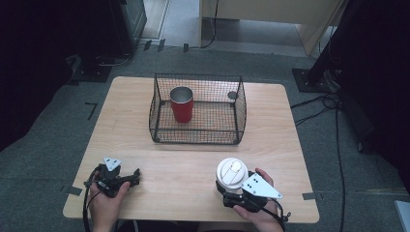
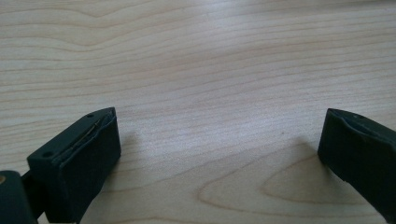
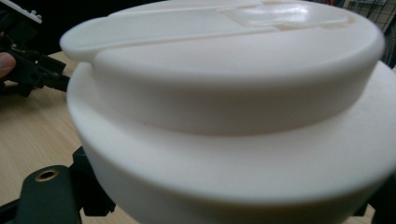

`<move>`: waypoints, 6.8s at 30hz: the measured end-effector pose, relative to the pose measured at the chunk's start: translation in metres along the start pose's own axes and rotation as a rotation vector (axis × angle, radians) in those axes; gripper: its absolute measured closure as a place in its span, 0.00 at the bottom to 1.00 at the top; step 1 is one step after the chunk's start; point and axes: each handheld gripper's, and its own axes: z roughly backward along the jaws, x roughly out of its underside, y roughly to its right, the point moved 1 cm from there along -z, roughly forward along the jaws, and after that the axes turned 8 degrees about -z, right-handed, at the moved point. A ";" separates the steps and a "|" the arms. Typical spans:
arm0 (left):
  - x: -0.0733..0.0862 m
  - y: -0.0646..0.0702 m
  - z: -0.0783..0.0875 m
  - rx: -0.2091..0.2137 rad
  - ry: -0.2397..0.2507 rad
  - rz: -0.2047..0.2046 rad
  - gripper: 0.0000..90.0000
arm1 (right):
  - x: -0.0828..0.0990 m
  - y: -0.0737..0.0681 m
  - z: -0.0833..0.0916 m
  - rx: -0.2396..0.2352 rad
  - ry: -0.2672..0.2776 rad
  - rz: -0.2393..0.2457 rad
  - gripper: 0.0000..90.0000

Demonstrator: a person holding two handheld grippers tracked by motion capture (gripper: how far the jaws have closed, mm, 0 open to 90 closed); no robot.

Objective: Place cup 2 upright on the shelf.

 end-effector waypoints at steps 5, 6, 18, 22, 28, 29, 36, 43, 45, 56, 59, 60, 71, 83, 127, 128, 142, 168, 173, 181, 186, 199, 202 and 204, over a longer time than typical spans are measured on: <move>0.000 0.000 0.000 0.000 0.000 0.000 0.00 | -0.005 0.003 0.003 0.015 0.040 -0.033 0.18; 0.000 0.000 0.000 0.000 -0.001 0.000 0.00 | -0.008 0.003 0.004 0.019 0.042 -0.036 0.18; 0.000 0.000 0.000 0.000 -0.002 -0.001 0.00 | -0.032 0.000 -0.001 0.026 0.083 -0.024 0.18; 0.000 0.000 0.000 0.000 -0.002 0.000 0.00 | -0.044 0.000 -0.006 0.025 0.092 -0.019 0.18; -0.001 0.000 0.000 0.000 -0.001 0.000 0.00 | -0.063 -0.002 -0.015 0.023 0.119 -0.022 0.18; -0.001 0.000 0.000 0.000 -0.001 0.000 0.00 | -0.063 -0.002 -0.015 0.023 0.119 -0.022 0.18; 0.000 0.000 0.000 0.000 -0.001 0.001 0.00 | -0.079 -0.003 -0.020 0.039 0.154 -0.012 0.18; 0.000 0.000 0.000 0.000 -0.002 0.001 0.00 | -0.094 -0.002 -0.024 0.056 0.194 -0.015 0.18; 0.000 0.000 0.000 0.001 -0.002 0.000 0.00 | -0.099 -0.002 -0.025 0.060 0.205 -0.012 0.18; 0.000 0.000 0.000 0.000 -0.001 0.001 0.00 | -0.118 -0.002 -0.032 0.092 0.243 -0.008 0.18; 0.000 0.000 0.000 0.001 -0.001 0.001 0.00 | -0.124 -0.001 -0.037 0.105 0.255 -0.007 0.18; 0.000 0.000 0.000 0.000 -0.001 0.001 0.00 | -0.125 -0.001 -0.038 0.110 0.259 -0.008 0.18; 0.000 0.000 0.000 0.001 -0.001 0.001 0.00 | -0.144 0.002 -0.048 0.142 0.301 0.011 0.18; 0.000 0.000 0.000 0.000 -0.001 0.001 0.00 | -0.167 0.012 -0.072 0.166 0.319 0.001 0.18; 0.000 0.000 0.000 0.001 -0.001 0.000 0.00 | -0.123 0.052 -0.185 0.257 0.092 -0.083 0.18; 0.000 0.000 0.000 0.001 -0.001 0.000 0.00 | -0.122 0.053 -0.186 0.255 0.088 -0.077 0.18; 0.000 0.000 0.000 0.001 -0.001 0.000 0.00 | -0.104 0.058 -0.194 0.289 0.044 -0.065 0.18; 0.000 0.000 0.000 0.001 -0.001 0.000 0.00 | -0.102 0.051 -0.172 0.298 -0.060 -0.070 0.02; 0.000 0.000 0.000 0.001 -0.001 0.000 0.00 | -0.102 0.047 -0.167 0.305 -0.069 -0.080 0.02; 0.000 0.000 0.000 0.001 -0.001 -0.001 0.00 | -0.093 0.048 -0.154 0.299 -0.065 -0.089 0.02; 0.000 0.000 0.000 0.000 -0.001 0.000 0.00 | -0.087 0.051 -0.143 0.282 -0.051 -0.093 0.02; 0.000 0.000 0.000 0.000 -0.001 0.001 0.00 | -0.075 0.053 -0.110 0.265 -0.014 -0.082 0.02; 0.000 0.000 0.000 0.000 -0.001 0.001 0.00 | -0.072 0.054 -0.102 0.264 -0.009 -0.083 0.02; 0.000 0.000 0.000 0.000 -0.001 0.000 0.00 | -0.069 0.055 -0.097 0.264 -0.005 -0.083 0.02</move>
